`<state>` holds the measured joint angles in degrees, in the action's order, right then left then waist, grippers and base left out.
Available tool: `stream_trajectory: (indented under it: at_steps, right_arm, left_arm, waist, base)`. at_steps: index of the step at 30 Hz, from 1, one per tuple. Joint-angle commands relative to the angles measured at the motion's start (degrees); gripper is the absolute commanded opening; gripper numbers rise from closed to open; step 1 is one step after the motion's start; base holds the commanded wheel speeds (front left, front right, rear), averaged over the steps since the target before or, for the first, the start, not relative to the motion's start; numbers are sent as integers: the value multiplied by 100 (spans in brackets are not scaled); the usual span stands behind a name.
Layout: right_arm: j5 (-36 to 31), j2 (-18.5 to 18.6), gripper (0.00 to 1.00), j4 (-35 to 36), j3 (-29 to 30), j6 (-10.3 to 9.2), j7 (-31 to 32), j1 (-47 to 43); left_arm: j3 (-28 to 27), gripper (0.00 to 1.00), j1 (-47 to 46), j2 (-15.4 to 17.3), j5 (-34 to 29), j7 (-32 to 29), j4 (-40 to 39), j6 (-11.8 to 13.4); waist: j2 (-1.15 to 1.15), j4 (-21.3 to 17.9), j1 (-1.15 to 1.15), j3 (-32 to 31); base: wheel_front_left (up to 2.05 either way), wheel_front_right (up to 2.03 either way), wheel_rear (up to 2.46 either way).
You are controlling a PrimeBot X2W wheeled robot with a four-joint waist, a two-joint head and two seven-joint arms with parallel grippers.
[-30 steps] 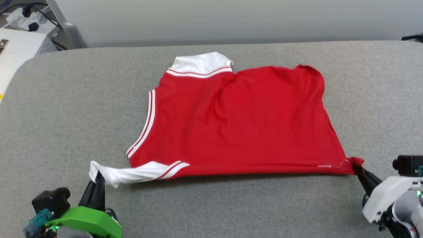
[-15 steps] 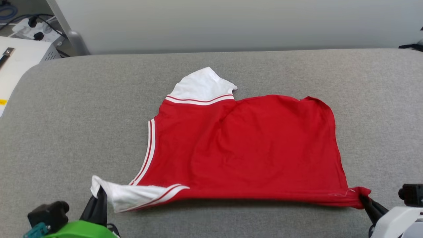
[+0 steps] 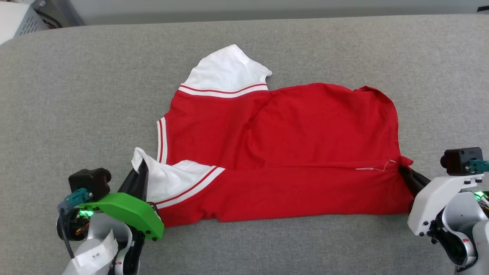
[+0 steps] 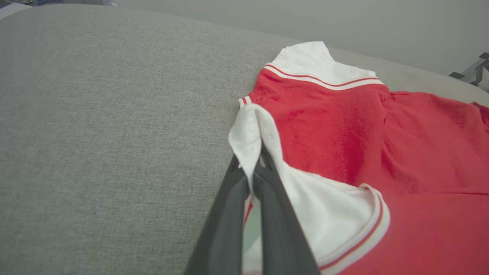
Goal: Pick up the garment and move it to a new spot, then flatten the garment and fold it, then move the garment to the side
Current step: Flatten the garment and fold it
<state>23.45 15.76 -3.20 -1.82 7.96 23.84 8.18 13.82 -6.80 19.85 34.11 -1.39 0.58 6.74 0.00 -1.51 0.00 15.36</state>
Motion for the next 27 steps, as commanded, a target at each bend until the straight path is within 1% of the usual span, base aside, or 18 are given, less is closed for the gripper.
stream_trajectory:
  at_steps: [1, 6, 7, 8, 9, 10, 11, 12, 14, 16, 18, 21, 25, 27]
  right_arm:
    - [60, 45, 0, -146, -78, -47, -58, 151]
    - [173, 155, 0, -729, -410, -47, -296, 427]
    - [185, 179, 12, -853, -468, -47, -369, 469]
    - [283, 208, 43, -1150, -567, -47, -581, 552]
    - [322, 207, 100, -1228, -585, -47, -660, 569]
    - [356, 204, 100, -1278, -609, -47, -718, 577]
    - [408, 197, 100, -1311, -641, -47, -820, 577]
    - [428, 196, 100, -1333, -647, -47, -916, 572]
    - [496, 171, 100, -1341, -641, -47, -1156, 546]
    - [500, 126, 100, -1294, -544, -47, -1553, 504]
    - [440, 59, 100, -1239, -420, -47, -1972, 430]
    - [386, -71, 100, -1123, -331, -47, -2353, 280]
    - [175, -174, 100, -887, -125, -47, -2692, 119]
    - [35, -234, 100, -739, -11, -47, -2742, 27]
  left_arm:
    - [56, 0, -160, -54, -3, 0, 177, -76]
    - [234, 0, -395, -207, 87, 45, 893, -331]
    - [279, 0, -437, -231, 110, 20, 1042, -390]
    - [358, 0, -556, -321, 219, -21, 1404, -551]
    - [372, 1, -592, -340, 237, -10, 1497, -591]
    - [377, 26, -612, -362, 274, -12, 1568, -627]
    - [389, 57, -629, -385, 318, -23, 1657, -675]
    - [391, 99, -637, -392, 338, -21, 1713, -695]
    - [371, 100, -663, -379, 324, 42, 1795, -683]
    - [322, 100, -691, -348, 285, 151, 1839, -630]
    - [262, 100, -699, -292, 230, 242, 1852, -538]
    - [167, 100, -649, -151, 161, 276, 1791, -378]
    - [20, 100, -522, 101, 193, 102, 1583, -241]
    - [-2, 100, -454, 244, 238, -150, 1412, -208]
  waist:
    - [0, -11, 0, 214]
    - [0, 27, 0, 348]
    - [0, 41, 0, 356]
    - [0, 89, 0, 340]
    - [0, 103, 0, 320]
    - [0, 112, 0, 299]
    - [0, 126, 0, 247]
    - [0, 130, 0, 209]
    - [0, 143, 0, 114]
    - [0, 151, 0, -4]
    - [0, 148, 0, -141]
    - [0, 111, 0, -355]
    - [0, 49, 0, -603]
    - [0, 27, 0, -689]
  base:
    - [0, 0, 0]
    - [0, 0, 0]
    - [0, 0, 0]
    - [0, 0, 0]
    - [0, 0, 0]
    - [0, 0, 0]
    - [0, 0, 0]
    - [0, 0, 0]
    - [0, 0, 0]
    - [0, 0, 0]
    - [0, 0, 0]
    - [0, 0, 0]
    - [0, 0, 0]
    - [0, 0, 0]
